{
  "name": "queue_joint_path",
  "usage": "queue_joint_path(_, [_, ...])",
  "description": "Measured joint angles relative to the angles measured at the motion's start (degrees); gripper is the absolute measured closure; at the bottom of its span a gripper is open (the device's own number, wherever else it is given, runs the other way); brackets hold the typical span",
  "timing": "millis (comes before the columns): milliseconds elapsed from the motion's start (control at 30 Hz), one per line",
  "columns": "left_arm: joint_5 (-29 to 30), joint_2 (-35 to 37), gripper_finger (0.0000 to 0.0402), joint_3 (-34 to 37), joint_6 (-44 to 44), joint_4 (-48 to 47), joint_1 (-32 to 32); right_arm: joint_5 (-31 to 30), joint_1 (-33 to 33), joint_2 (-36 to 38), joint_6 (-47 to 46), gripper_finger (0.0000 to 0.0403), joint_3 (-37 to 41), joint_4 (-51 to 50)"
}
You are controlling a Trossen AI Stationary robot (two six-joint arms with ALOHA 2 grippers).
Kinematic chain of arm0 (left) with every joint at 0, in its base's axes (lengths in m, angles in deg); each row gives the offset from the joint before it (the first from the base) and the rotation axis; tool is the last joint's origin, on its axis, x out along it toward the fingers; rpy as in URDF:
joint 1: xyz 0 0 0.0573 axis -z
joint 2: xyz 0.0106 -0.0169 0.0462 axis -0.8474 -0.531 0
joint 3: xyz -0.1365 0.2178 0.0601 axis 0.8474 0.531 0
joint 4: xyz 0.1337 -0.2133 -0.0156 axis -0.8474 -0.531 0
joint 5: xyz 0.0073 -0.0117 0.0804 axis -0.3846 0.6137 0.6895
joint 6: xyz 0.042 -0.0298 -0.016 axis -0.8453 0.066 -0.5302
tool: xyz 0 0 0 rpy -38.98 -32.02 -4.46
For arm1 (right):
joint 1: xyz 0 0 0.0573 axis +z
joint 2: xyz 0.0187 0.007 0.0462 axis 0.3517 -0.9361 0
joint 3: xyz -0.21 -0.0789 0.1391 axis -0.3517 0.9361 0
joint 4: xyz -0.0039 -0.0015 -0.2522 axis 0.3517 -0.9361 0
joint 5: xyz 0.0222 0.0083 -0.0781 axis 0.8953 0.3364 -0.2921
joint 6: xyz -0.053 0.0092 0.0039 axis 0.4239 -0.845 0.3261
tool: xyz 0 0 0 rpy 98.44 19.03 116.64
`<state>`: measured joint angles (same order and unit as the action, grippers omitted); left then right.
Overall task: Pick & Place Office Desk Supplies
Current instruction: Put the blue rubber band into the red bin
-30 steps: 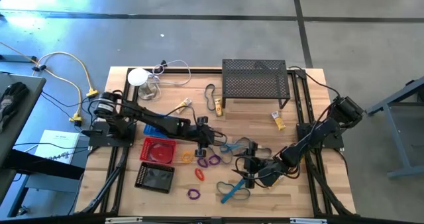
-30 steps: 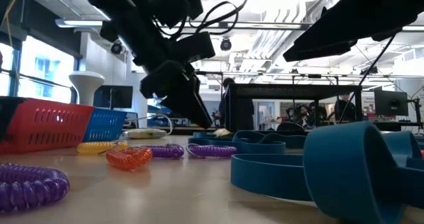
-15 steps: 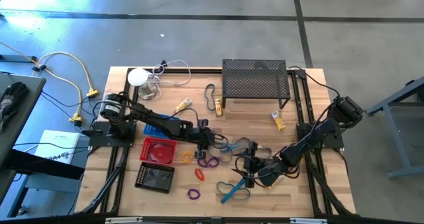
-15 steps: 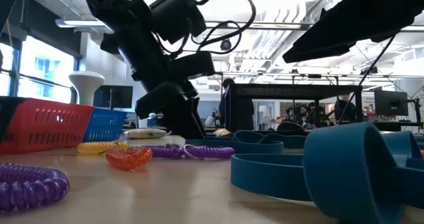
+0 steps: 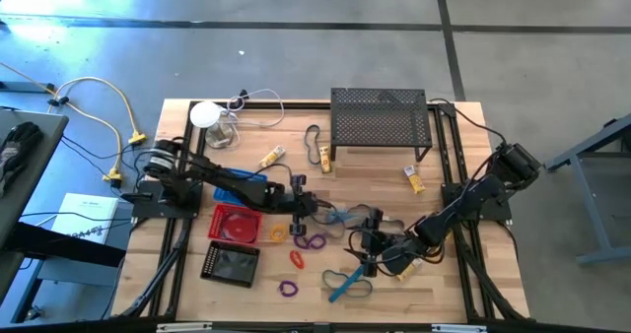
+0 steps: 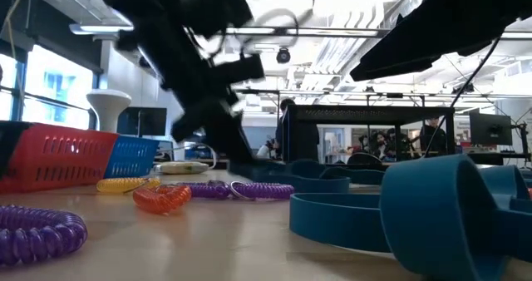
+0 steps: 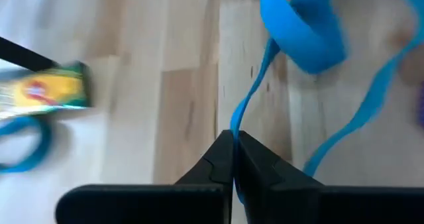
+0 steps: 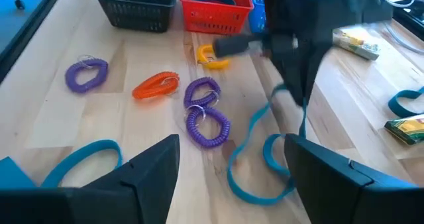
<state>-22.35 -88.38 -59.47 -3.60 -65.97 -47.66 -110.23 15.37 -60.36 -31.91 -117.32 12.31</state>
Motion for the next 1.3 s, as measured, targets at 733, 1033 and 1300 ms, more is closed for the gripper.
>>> queue_joint_path(733, [23.23,38.76,0.0400,-0.15,24.89,-29.73,25.66,19.57,-9.54,0.00,10.15,0.0143,0.00,3.89])
queue_joint_path(1033, [18.42,40.72,0.0401,-0.15,49.05,-50.44,24.72,22.96,-10.41,-0.15,7.36,0.0143,0.00,2.25])
queue_joint_path(1300, [0.69,40.71,0.0401,-0.15,61.50,-61.98,21.26,20.67,-9.33,-0.22,5.24,0.0143,0.00,2.67])
